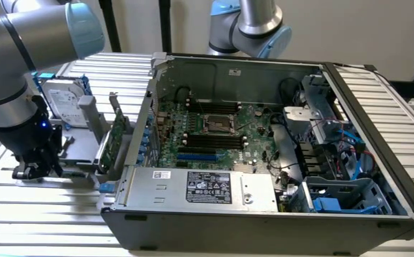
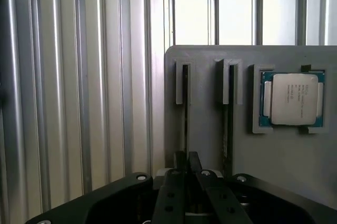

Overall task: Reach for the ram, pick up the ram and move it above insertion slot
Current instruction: 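Pick up the ram and move it above insertion slot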

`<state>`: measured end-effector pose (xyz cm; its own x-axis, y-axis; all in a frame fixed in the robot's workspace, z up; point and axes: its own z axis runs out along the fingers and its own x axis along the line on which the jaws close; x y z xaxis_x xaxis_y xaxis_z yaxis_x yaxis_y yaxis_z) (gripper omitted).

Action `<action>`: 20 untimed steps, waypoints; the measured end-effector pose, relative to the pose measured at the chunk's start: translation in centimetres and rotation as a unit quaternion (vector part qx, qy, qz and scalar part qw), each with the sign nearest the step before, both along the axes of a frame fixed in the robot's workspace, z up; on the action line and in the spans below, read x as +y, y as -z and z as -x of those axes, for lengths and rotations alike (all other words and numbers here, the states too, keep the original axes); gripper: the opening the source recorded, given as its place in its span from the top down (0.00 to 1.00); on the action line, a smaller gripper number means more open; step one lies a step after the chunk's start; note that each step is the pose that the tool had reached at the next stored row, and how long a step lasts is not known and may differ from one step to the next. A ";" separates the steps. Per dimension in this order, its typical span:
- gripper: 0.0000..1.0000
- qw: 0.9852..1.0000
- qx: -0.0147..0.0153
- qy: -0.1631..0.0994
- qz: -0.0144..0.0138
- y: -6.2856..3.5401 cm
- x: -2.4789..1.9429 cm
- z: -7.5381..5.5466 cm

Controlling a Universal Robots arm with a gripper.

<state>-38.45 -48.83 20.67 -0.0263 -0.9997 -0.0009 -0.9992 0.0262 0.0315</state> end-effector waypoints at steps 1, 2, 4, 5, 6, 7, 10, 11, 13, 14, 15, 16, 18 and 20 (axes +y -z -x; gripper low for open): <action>0.86 1.000 0.000 0.000 0.000 -0.16 0.00 0.0; 0.86 1.000 0.000 0.000 0.000 -0.35 0.00 0.0; 0.86 1.000 0.000 0.000 -0.001 -0.78 0.00 0.0; 0.86 1.000 0.000 0.000 -0.001 -1.05 0.00 0.0; 0.86 1.000 0.000 0.000 -0.001 -1.36 0.00 0.0; 0.86 1.000 0.000 0.000 -0.002 -1.70 0.00 0.0; 0.86 1.000 0.000 -0.001 -0.002 -2.75 -0.02 -0.1; 0.86 1.000 0.000 -0.001 -0.002 -3.15 -0.02 -0.2; 0.86 1.000 0.000 -0.002 -0.003 -4.04 -0.04 -0.4; 0.86 1.000 0.000 -0.002 -0.003 -4.49 -0.06 -0.5; 0.86 1.000 0.000 -0.003 -0.004 -4.98 -0.08 -0.7; 0.86 1.000 0.000 -0.004 -0.004 -5.39 -0.09 -0.8; 0.86 1.000 0.000 -0.005 -0.006 -6.33 -0.14 -1.3; 0.86 1.000 0.000 -0.007 -0.008 -7.21 -0.19 -1.7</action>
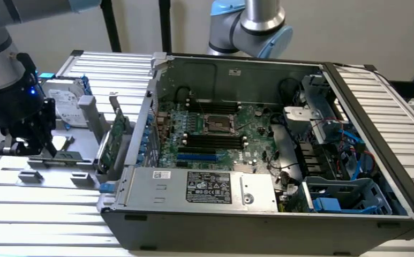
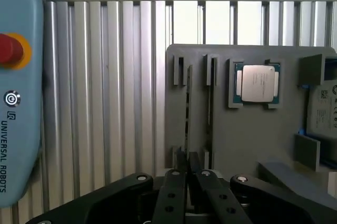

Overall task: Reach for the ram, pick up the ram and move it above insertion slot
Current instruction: 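Pick up the ram and move it above insertion slot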

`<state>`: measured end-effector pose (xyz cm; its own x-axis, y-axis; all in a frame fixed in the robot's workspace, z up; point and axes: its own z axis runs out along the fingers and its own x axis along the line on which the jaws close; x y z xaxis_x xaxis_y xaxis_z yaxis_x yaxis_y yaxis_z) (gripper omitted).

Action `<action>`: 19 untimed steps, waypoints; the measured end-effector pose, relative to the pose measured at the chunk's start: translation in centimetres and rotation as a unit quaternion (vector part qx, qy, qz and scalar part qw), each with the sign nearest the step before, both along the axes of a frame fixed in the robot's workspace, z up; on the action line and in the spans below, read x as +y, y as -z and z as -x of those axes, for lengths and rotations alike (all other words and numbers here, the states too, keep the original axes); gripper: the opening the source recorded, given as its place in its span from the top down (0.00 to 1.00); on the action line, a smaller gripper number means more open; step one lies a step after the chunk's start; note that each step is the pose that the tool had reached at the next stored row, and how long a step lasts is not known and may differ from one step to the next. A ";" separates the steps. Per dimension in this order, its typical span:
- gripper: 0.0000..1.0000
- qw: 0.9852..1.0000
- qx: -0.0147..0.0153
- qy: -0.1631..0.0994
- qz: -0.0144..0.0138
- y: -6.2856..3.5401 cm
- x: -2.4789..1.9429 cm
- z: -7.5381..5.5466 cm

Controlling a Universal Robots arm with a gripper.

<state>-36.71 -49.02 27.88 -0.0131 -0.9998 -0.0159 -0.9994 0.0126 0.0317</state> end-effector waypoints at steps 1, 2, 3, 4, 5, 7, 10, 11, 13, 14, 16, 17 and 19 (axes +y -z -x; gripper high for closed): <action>0.86 1.000 0.000 -0.001 -0.001 -0.48 -0.03 -0.2; 0.86 1.000 0.000 -0.001 -0.002 -0.91 -0.06 -0.5; 0.86 1.000 0.000 -0.002 -0.003 -1.38 -0.09 -0.7; 0.86 1.000 0.000 -0.003 -0.003 -1.83 -0.13 -0.9; 0.86 1.000 0.000 -0.004 -0.004 -2.27 -0.16 -1.2; 0.86 1.000 0.000 -0.005 -0.006 -3.19 -0.22 -1.7; 0.86 1.000 0.000 -0.007 -0.009 -4.52 -0.31 -2.4; 0.86 1.000 0.000 -0.008 -0.010 -4.96 -0.35 -2.6; 0.86 1.000 0.000 -0.010 -0.012 -5.83 -0.41 -3.1; 0.86 1.000 0.000 -0.010 -0.013 -6.25 -0.43 -3.4; 0.86 1.000 0.000 -0.012 -0.016 -7.03 -0.49 -4.0; 0.86 1.000 0.000 -0.013 -0.018 -7.44 -0.52 -4.3; 0.86 1.000 0.000 -0.014 -0.021 -8.16 -0.56 -4.9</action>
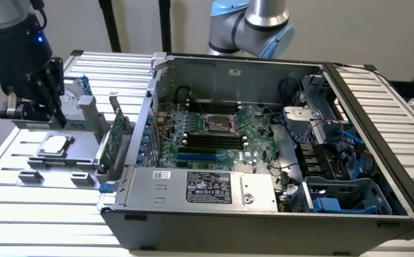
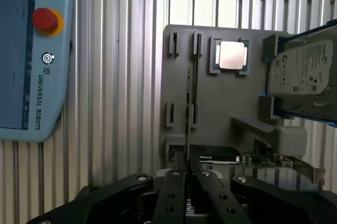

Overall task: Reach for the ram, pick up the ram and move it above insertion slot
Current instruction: 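Pick up the ram and move it above insertion slot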

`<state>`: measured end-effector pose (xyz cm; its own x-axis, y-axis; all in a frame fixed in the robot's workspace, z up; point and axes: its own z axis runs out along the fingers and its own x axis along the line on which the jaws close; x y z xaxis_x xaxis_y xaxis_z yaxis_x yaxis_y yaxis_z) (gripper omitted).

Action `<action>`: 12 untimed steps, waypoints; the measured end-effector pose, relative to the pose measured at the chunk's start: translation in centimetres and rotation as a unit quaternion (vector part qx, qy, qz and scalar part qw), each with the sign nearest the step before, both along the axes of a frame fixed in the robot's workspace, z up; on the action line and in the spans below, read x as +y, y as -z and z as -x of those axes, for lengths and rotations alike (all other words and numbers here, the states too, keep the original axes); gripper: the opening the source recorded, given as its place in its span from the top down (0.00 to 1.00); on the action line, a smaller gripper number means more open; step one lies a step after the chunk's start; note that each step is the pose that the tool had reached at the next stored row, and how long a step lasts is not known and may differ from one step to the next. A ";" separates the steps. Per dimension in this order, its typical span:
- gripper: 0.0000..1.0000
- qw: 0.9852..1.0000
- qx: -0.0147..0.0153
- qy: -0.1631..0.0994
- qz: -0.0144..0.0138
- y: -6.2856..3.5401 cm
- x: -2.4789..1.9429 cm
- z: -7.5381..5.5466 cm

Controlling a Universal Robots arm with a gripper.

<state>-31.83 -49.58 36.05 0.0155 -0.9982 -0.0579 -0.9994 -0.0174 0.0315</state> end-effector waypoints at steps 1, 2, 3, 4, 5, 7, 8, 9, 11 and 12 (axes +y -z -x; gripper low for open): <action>0.86 1.000 0.000 -0.001 -0.002 -0.35 -0.02 -0.3; 0.86 1.000 0.000 -0.002 -0.003 -0.71 -0.03 -0.6; 0.86 1.000 0.000 -0.002 -0.005 -1.04 -0.04 -1.0; 0.86 1.000 0.000 -0.003 -0.006 -1.37 -0.04 -1.4; 0.86 1.000 0.000 -0.003 -0.008 -1.71 -0.04 -1.8; 0.86 1.000 0.000 -0.004 -0.011 -2.22 -0.04 -2.7; 0.86 1.000 0.000 -0.005 -0.012 -2.43 -0.04 -3.1; 0.86 1.000 0.000 -0.005 -0.013 -2.61 -0.04 -3.6; 0.86 1.000 0.001 -0.005 -0.015 -2.82 -0.04 -4.5; 0.86 1.000 0.001 -0.005 -0.016 -2.89 -0.04 -5.0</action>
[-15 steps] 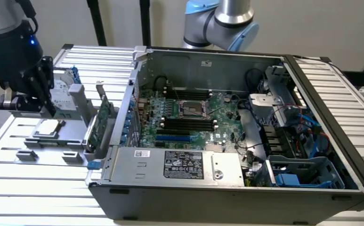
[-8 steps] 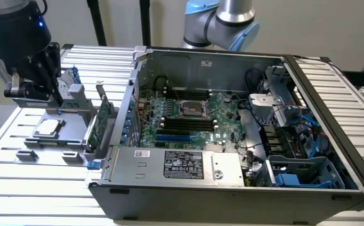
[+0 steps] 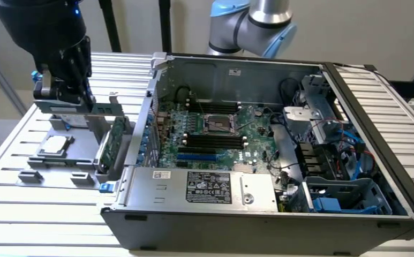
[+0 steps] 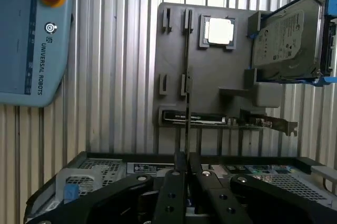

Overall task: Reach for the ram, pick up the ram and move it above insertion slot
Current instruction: 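Pick up the ram and move it above insertion slot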

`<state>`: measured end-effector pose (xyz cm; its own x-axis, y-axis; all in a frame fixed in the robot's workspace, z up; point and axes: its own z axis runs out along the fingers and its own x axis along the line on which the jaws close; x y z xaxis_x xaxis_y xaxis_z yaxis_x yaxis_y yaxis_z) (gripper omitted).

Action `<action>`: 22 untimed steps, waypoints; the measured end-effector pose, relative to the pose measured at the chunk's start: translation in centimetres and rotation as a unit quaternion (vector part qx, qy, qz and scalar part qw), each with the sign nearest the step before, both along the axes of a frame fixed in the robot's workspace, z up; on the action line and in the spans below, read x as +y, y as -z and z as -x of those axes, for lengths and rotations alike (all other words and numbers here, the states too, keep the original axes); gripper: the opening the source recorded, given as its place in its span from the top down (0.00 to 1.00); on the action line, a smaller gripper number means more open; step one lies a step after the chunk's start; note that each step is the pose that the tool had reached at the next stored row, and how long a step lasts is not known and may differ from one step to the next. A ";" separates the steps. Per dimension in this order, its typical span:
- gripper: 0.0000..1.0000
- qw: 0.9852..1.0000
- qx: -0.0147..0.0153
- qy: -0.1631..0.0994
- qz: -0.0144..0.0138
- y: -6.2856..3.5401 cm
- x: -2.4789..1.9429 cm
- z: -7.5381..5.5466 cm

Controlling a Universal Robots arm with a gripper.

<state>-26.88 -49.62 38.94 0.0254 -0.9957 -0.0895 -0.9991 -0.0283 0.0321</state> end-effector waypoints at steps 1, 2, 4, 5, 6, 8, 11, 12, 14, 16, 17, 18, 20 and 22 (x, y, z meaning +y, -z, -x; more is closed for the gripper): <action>0.86 1.000 0.000 0.000 -0.001 -0.04 0.00 -0.5; 0.86 1.000 0.000 0.000 -0.001 -0.09 0.00 -0.9; 0.86 1.000 0.000 0.000 -0.002 -0.15 0.00 -1.8; 0.86 1.000 0.000 0.000 -0.003 -0.18 0.00 -2.3; 0.86 1.000 0.000 0.000 -0.003 -0.21 0.00 -2.7; 0.86 1.000 0.001 0.000 -0.004 -0.25 0.00 -3.6; 0.86 1.000 0.001 0.000 -0.005 -0.32 0.00 -5.0; 0.86 1.000 0.001 0.000 -0.006 -0.34 0.00 -5.4; 0.86 1.000 0.001 0.000 -0.006 -0.37 0.00 -6.4; 0.86 1.000 0.001 0.000 -0.007 -0.39 0.00 -7.3; 0.86 1.000 0.001 0.000 -0.007 -0.40 0.00 -7.7; 0.86 1.000 0.001 0.000 -0.008 -0.41 0.00 -8.2; 0.86 1.000 0.001 0.000 -0.008 -0.41 0.00 -9.1; 0.86 1.000 0.002 -0.001 -0.008 -0.41 0.00 -10.0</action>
